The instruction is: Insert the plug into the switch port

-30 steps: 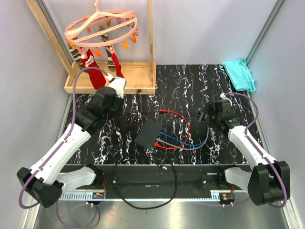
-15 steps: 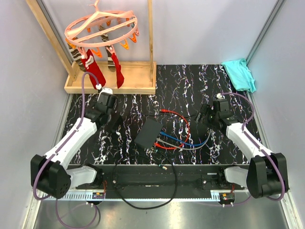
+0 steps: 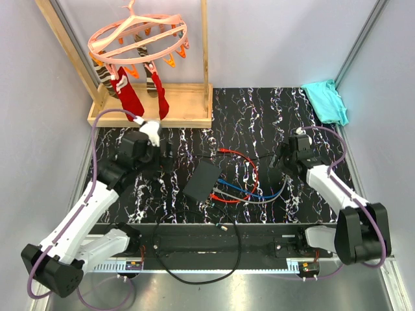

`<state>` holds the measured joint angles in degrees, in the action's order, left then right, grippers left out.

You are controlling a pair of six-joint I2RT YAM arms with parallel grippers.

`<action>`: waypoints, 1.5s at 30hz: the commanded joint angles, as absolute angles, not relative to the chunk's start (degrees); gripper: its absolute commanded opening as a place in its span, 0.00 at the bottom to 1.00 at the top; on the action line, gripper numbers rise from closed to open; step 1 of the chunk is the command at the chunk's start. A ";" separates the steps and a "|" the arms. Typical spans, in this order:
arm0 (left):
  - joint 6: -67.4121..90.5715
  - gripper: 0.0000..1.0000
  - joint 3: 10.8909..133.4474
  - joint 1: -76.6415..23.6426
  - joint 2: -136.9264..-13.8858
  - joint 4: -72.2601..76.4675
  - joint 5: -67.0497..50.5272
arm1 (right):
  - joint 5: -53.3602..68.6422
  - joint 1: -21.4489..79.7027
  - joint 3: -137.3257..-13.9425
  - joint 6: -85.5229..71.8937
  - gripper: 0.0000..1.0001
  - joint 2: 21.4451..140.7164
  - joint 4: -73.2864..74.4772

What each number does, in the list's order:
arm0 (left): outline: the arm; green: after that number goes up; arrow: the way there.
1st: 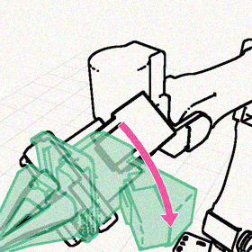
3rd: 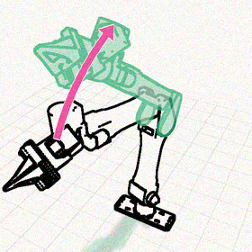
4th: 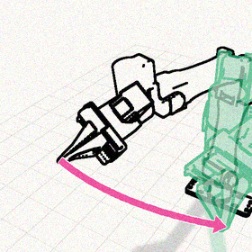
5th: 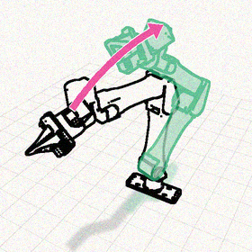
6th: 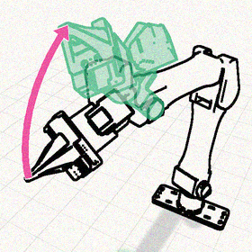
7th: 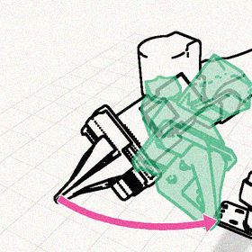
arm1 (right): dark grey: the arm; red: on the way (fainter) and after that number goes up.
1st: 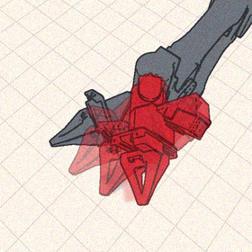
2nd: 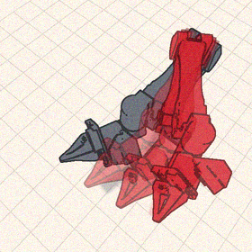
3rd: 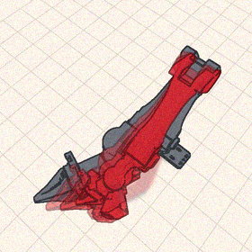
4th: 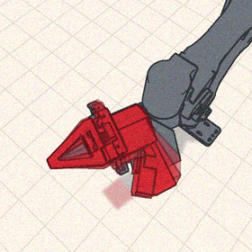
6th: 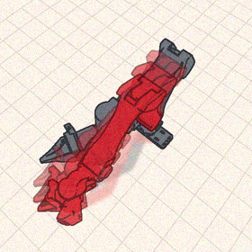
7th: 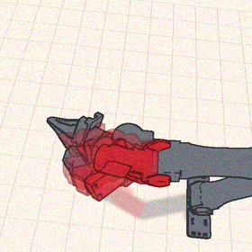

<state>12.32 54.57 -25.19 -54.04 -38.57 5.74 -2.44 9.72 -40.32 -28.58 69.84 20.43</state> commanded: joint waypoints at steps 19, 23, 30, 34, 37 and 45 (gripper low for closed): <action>14.86 0.99 52.73 -34.37 -75.05 -30.32 -2.91 | 2.80 3.34 -59.32 -18.37 0.57 89.03 21.36; 14.85 0.99 52.65 -34.37 -78.39 -30.24 -2.37 | 6.76 3.25 -59.32 -19.68 0.60 92.19 18.90; 14.76 0.99 52.82 -34.28 -82.09 -30.50 -4.04 | 6.34 4.57 -61.52 -21.79 0.62 96.76 18.90; 15.64 0.99 53.26 -34.28 -83.14 -30.15 -6.41 | 0.28 6.94 -61.87 -32.22 0.62 97.99 18.90; 16.17 0.99 53.61 -34.36 -84.02 -29.97 -7.29 | -8.42 10.80 -63.18 -38.55 0.65 99.22 19.68; 16.87 0.99 54.05 -34.37 -84.90 -30.06 -7.03 | -20.64 13.62 -69.69 -50.70 0.68 106.43 27.67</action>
<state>15.97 51.51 -34.17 -84.51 -32.03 -5.45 -11.22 13.45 -65.45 -42.09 103.31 22.65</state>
